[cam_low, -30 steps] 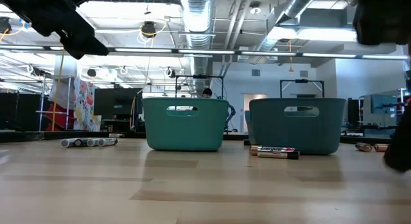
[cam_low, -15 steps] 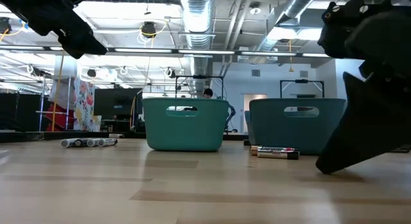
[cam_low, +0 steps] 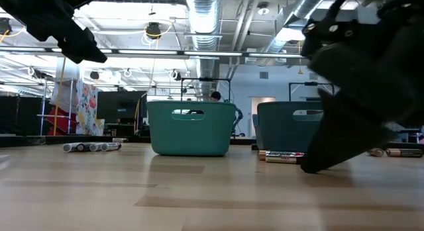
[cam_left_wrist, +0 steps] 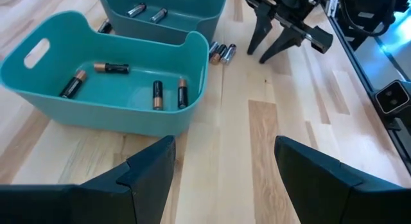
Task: Sort batteries
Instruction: Put the silver battery into the blue bin
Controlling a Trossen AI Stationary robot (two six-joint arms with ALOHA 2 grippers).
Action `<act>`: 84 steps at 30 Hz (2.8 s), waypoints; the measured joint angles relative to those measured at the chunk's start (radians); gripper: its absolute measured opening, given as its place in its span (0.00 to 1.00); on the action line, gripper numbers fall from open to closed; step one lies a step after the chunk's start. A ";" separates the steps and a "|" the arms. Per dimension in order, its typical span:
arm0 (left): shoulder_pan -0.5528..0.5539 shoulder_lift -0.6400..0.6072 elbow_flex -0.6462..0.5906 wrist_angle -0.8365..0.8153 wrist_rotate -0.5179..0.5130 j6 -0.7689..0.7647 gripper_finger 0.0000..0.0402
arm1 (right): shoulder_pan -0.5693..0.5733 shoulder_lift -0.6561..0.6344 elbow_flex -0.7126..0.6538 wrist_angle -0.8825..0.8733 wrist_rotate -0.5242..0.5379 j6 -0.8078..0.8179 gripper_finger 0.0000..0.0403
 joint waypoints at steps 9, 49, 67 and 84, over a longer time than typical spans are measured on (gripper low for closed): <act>0.002 0.000 0.000 -0.001 -0.001 0.022 0.65 | -0.048 0.002 -0.002 -0.006 0.020 -0.002 0.36; 0.002 0.000 -0.001 0.002 -0.002 0.005 0.65 | -0.267 -0.087 0.119 -0.010 -0.265 -0.680 0.34; 0.002 0.000 -0.001 0.003 -0.014 0.008 0.65 | -0.394 -0.373 0.120 -0.105 -0.520 -0.705 0.34; 0.002 0.000 -0.001 0.003 -0.030 -0.059 0.65 | -0.074 -0.580 0.121 -0.510 -0.351 -0.036 0.29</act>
